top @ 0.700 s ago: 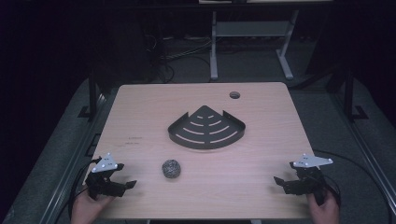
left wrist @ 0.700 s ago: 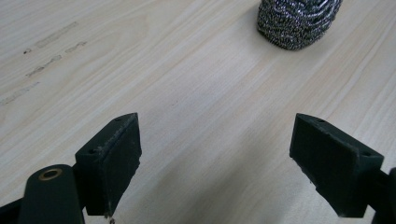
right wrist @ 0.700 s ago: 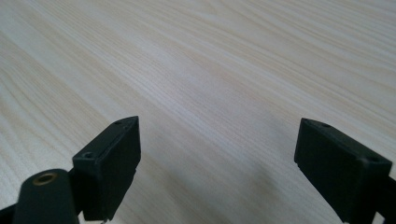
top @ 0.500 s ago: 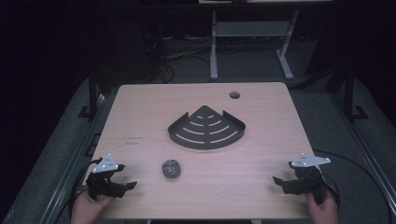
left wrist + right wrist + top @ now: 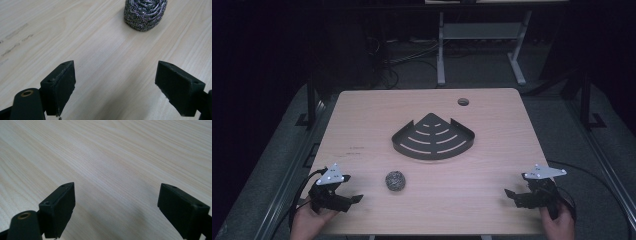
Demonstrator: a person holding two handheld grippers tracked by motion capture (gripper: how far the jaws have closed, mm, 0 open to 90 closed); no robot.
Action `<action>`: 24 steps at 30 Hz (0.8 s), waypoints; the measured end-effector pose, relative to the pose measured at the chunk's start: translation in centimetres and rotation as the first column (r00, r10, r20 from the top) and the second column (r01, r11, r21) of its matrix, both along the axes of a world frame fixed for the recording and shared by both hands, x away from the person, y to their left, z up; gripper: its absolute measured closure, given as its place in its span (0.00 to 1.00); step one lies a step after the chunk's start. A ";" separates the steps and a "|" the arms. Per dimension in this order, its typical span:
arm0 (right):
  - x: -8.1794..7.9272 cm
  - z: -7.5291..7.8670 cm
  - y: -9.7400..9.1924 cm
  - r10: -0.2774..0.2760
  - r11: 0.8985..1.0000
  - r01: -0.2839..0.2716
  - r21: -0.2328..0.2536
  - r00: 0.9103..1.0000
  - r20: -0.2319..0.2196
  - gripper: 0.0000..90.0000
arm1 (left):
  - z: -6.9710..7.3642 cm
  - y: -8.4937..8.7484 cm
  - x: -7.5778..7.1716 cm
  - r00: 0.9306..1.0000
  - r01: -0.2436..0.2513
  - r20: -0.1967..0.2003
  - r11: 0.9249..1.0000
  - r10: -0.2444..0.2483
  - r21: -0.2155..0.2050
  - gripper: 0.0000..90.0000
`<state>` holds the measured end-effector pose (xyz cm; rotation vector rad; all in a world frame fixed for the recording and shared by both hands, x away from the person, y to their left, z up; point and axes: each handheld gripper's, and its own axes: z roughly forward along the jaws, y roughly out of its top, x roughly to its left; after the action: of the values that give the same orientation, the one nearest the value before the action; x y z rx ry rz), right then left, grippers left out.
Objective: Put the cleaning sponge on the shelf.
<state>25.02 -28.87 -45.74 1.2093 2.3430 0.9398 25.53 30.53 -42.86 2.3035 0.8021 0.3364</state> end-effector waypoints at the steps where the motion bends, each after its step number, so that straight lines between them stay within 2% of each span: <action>1: 0.0 0.0 0.0 0.001 1.000 -0.001 0.001 1.000 0.000 0.16 | 0.1 -0.1 0.0 1.000 0.007 0.002 1.000 -0.007 0.003 0.18; 12: -0.1 0.3 0.0 -0.003 1.000 0.003 0.002 1.000 0.008 0.16 | 1.0 -0.9 0.3 0.999 0.033 0.005 0.999 -0.033 0.020 0.18; 15: -0.1 0.3 0.0 -0.003 1.000 0.003 0.006 1.000 0.011 0.16 | 1.2 -1.5 0.6 0.999 0.053 -0.011 0.998 -0.052 0.042 0.18; 24: -0.2 0.2 0.4 0.015 1.000 -0.015 0.001 1.000 0.009 0.16 | 1.6 -3.0 1.2 0.995 0.096 -0.023 0.993 -0.094 0.064 0.18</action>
<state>24.78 -28.44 -45.50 1.1877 2.3479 0.9496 26.72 27.50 -41.22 2.4004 0.6977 0.3014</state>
